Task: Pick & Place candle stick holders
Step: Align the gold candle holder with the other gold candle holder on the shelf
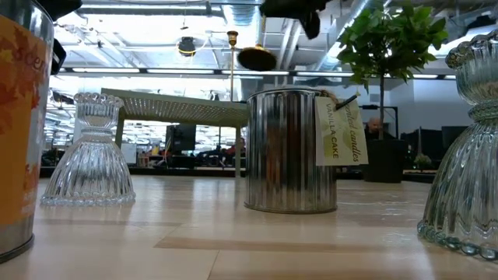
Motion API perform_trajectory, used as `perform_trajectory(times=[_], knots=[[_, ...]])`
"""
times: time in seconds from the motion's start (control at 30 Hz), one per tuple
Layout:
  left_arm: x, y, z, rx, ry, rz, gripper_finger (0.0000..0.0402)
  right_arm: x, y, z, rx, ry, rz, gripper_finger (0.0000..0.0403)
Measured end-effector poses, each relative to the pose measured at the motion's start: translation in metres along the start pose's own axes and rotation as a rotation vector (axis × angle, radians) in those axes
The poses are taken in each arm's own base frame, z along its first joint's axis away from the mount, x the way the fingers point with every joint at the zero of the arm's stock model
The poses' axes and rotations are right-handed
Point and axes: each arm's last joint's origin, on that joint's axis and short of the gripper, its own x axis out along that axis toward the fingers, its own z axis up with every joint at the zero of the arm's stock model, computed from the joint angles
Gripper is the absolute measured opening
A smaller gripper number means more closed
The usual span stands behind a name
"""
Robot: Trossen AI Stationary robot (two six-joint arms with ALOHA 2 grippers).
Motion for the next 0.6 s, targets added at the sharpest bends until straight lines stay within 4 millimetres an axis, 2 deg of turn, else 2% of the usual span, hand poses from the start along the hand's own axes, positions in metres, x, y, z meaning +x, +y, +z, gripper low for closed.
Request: perform_trajectory(times=[0.13, 0.4, 0.6], knots=[[0.000, 0.000, 0.000, 0.000, 0.000, 0.000, 0.0008, -0.004, -0.016, 0.022, -0.062, -0.004, -0.109, 0.0001], [0.000, 0.000, 0.000, 0.000, 0.000, 0.000, 0.0008, -0.006, -0.038, 0.032, -0.079, -0.051, -0.248, 0.0001], [0.000, 0.001, 0.000, -0.002, -0.006, 0.024, 0.0008, 0.022, -0.065, 0.024, -0.050, -0.044, -0.358, 0.0000]])
